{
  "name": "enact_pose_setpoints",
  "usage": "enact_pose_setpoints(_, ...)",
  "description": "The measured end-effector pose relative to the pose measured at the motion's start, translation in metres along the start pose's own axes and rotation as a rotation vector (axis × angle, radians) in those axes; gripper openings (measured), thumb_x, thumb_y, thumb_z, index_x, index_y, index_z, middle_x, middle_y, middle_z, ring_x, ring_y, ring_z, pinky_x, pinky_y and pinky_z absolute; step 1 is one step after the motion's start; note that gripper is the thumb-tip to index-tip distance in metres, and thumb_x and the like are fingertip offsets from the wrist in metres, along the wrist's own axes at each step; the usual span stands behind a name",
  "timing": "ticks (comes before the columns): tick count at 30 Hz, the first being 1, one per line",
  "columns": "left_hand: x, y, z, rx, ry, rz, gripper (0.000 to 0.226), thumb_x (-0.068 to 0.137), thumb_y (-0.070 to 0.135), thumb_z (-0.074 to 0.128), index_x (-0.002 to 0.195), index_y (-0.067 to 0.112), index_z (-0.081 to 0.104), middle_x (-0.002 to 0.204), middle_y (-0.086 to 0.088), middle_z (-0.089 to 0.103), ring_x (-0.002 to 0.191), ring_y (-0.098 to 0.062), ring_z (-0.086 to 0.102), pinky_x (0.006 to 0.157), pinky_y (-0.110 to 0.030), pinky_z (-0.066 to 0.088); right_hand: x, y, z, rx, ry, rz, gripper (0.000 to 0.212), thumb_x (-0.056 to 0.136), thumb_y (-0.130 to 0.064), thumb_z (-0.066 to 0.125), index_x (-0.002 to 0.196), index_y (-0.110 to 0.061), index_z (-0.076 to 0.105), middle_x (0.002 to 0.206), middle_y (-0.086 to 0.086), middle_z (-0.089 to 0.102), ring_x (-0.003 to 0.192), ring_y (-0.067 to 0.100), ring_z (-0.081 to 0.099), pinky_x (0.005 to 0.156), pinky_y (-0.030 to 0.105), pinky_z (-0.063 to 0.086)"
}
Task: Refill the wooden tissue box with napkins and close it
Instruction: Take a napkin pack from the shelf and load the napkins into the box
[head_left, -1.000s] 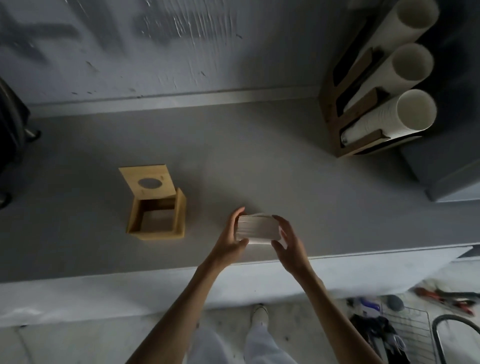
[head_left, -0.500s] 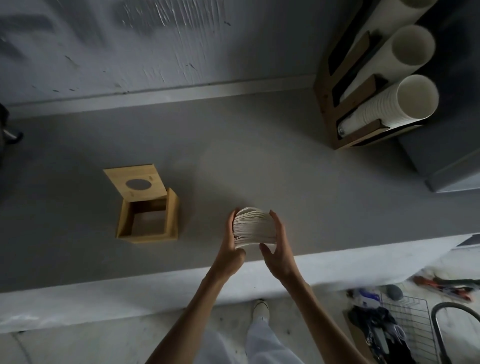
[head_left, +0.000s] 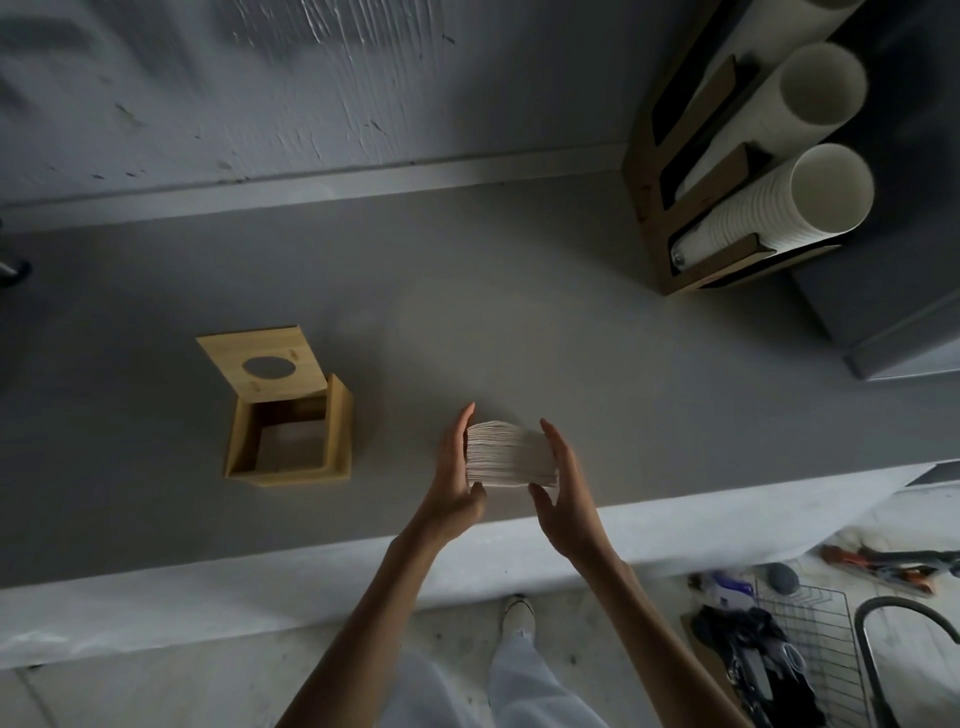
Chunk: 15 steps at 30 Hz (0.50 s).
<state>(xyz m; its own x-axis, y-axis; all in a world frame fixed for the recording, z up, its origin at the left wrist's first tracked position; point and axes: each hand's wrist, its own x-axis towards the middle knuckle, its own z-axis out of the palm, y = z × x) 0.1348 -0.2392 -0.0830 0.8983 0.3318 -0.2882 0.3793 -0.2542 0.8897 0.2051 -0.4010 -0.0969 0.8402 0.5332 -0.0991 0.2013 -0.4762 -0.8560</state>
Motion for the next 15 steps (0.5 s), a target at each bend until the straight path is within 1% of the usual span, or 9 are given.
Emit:
enact_pose_setpoints(2, 0.002, -0.002, -0.007, 0.168, 0.0, 0.088, 0.091, 0.074, -0.01, 0.052, 0.151, 0.024, 0.018, 0.145, 0.0, 0.03, 0.135, -0.02, 0.03, 0.115, -0.039, 0.033, 0.0, -0.001, -0.004, -0.038, -0.004, 0.002, 0.085, 0.087, 0.002, 0.06, 0.149, -0.039, 0.017, 0.146, -0.016, 0.035, 0.13, -0.012, 0.032, 0.105, 0.003, 0.027)
enact_pose_setpoints(5, 0.004, -0.002, -0.012, 0.287, -0.004, 0.147, 0.075, 0.073, -0.006, 0.051, 0.143, 0.018, 0.033, 0.137, -0.004, 0.036, 0.129, -0.018, 0.03, 0.113, -0.043, 0.034, -0.001, -0.006, -0.007, -0.12, 0.002, 0.007, 0.09, 0.086, -0.001, 0.062, 0.152, -0.036, 0.012, 0.149, -0.007, 0.036, 0.135, 0.009, 0.037, 0.107, 0.023, 0.037)
enact_pose_setpoints(6, 0.004, -0.002, -0.012, 0.293, -0.008, 0.15, 0.072, 0.073, -0.006, 0.051, 0.139, 0.017, 0.036, 0.134, -0.002, 0.038, 0.127, -0.016, 0.031, 0.111, -0.043, 0.035, -0.001, -0.009, -0.006, -0.185, 0.016, 0.004, 0.096, 0.083, 0.003, 0.061, 0.154, -0.034, 0.008, 0.154, -0.002, 0.03, 0.141, 0.015, 0.031, 0.112, 0.033, 0.036)
enact_pose_setpoints(8, 0.004, 0.0, -0.012, 0.285, -0.019, 0.147, 0.069, 0.07, -0.007, 0.049, 0.134, 0.017, 0.038, 0.128, 0.003, 0.037, 0.124, -0.014, 0.033, 0.11, -0.042, 0.037, -0.002, -0.019, 0.001, -0.418, 0.059, -0.057, 0.107, 0.072, 0.012, 0.054, 0.156, -0.026, -0.001, 0.163, 0.005, 0.011, 0.152, 0.025, 0.005, 0.121, 0.051, 0.018)
enact_pose_setpoints(9, 0.004, 0.0, -0.011, 0.276, -0.022, 0.147, 0.069, 0.069, -0.007, 0.048, 0.134, 0.015, 0.037, 0.128, 0.002, 0.037, 0.125, -0.016, 0.035, 0.11, -0.043, 0.037, -0.003, -0.025, 0.006, -0.537, 0.07, -0.101, 0.109, 0.066, 0.014, 0.049, 0.156, -0.022, -0.001, 0.164, 0.007, 0.004, 0.152, 0.029, -0.005, 0.121, 0.056, 0.01)
enact_pose_setpoints(11, 0.003, 0.002, -0.008, 0.254, -0.032, 0.149, 0.067, 0.072, 0.001, 0.048, 0.137, 0.008, 0.035, 0.133, -0.008, 0.038, 0.126, -0.023, 0.038, 0.109, -0.045, 0.037, -0.005, -0.036, 0.015, -0.7, 0.059, -0.154, 0.109, 0.058, 0.012, 0.044, 0.156, -0.017, 0.005, 0.165, 0.009, 0.001, 0.151, 0.036, -0.008, 0.12, 0.058, 0.002)
enact_pose_setpoints(13, 0.002, 0.004, -0.005, 0.256, -0.047, 0.154, 0.068, 0.078, 0.023, 0.047, 0.141, 0.004, 0.03, 0.138, -0.013, 0.037, 0.124, -0.025, 0.041, 0.107, -0.041, 0.04, -0.005, -0.041, 0.023, -0.779, 0.049, -0.147, 0.107, 0.059, 0.011, 0.051, 0.155, -0.013, 0.012, 0.165, 0.009, 0.004, 0.15, 0.038, -0.005, 0.12, 0.058, 0.002)
enact_pose_setpoints(14, 0.001, 0.005, -0.005, 0.259, -0.055, 0.153, 0.069, 0.079, 0.026, 0.046, 0.142, 0.005, 0.028, 0.14, -0.013, 0.037, 0.125, -0.025, 0.042, 0.107, -0.039, 0.04, -0.005, -0.042, 0.025, -0.798, 0.056, -0.128, 0.107, 0.059, 0.011, 0.054, 0.155, -0.013, 0.013, 0.164, 0.009, 0.006, 0.15, 0.038, -0.003, 0.12, 0.058, 0.002)
enact_pose_setpoints(15, 0.002, 0.005, -0.004, 0.262, -0.059, 0.152, 0.069, 0.079, 0.02, 0.048, 0.144, 0.006, 0.027, 0.141, -0.013, 0.036, 0.127, -0.025, 0.041, 0.109, -0.04, 0.04, -0.005, -0.042, 0.026, -0.816, 0.062, -0.11, 0.108, 0.059, 0.011, 0.056, 0.155, -0.013, 0.013, 0.164, 0.009, 0.006, 0.15, 0.038, -0.003, 0.12, 0.059, 0.002)
